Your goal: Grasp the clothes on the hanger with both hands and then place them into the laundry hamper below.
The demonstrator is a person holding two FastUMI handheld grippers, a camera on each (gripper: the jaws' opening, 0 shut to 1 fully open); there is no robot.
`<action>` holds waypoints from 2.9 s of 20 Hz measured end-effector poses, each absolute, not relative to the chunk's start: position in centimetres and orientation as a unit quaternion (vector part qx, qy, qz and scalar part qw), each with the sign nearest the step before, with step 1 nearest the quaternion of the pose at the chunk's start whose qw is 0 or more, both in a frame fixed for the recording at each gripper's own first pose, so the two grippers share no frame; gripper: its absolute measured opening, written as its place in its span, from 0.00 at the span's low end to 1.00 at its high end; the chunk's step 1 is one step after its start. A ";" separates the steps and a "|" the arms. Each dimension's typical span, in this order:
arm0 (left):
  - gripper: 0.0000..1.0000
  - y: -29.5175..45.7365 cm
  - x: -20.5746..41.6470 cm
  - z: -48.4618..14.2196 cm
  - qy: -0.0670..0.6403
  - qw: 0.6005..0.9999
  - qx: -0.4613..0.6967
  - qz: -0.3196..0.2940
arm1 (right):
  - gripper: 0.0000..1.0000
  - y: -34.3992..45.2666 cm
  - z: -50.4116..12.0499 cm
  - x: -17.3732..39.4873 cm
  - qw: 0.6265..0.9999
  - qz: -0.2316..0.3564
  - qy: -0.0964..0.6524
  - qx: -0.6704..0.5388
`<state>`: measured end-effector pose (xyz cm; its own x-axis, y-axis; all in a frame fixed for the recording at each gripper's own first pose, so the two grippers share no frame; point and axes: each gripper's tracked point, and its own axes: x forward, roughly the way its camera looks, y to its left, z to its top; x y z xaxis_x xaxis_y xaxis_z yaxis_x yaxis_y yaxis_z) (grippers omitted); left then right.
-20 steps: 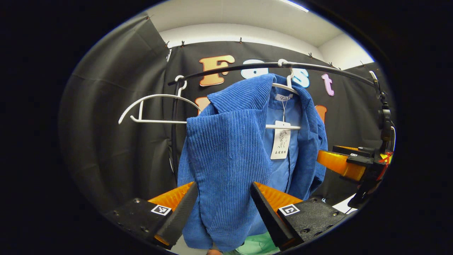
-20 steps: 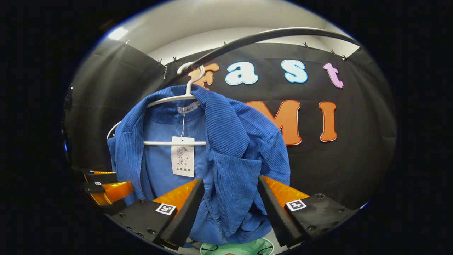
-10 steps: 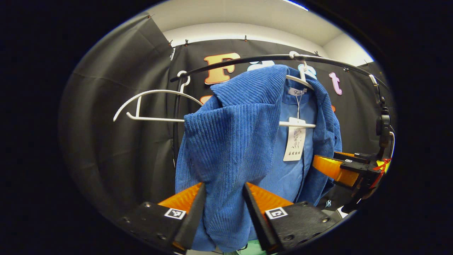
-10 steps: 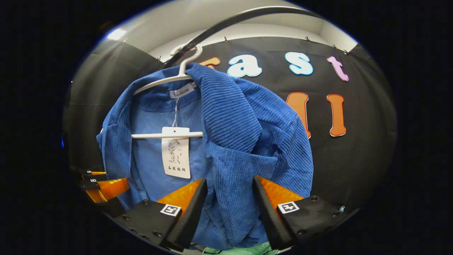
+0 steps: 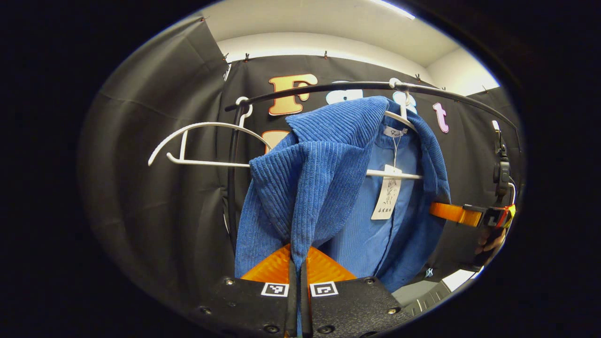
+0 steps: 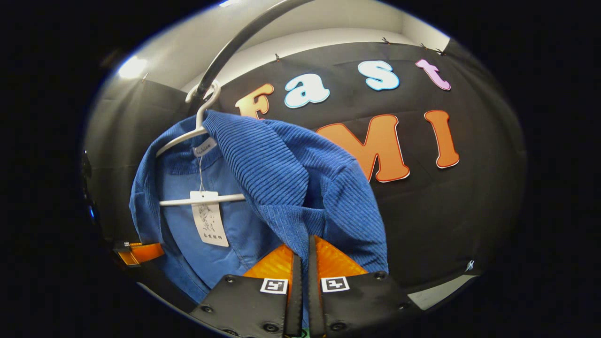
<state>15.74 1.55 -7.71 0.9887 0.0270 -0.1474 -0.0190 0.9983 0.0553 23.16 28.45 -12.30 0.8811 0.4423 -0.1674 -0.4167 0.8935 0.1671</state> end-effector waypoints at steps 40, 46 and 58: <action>0.02 7.7 17.2 6.5 -0.026 0.999 -0.012 0.038 | 0.07 18.8 -3.2 29.1 0.844 0.267 0.114 0.450; 0.02 7.7 18.6 4.1 0.002 1.000 -0.020 0.013 | 0.07 19.1 -4.8 31.3 0.847 0.250 0.129 0.451; 0.02 9.2 19.4 -1.3 0.048 0.998 -0.043 0.018 | 0.07 18.7 -8.7 32.9 0.864 0.204 0.154 0.434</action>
<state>19.38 9.20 -1.32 0.9948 0.0323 -0.0964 -0.0405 0.9956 -0.0850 32.85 18.70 -8.66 0.8698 0.4853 -0.0890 -0.2182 0.5402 0.8128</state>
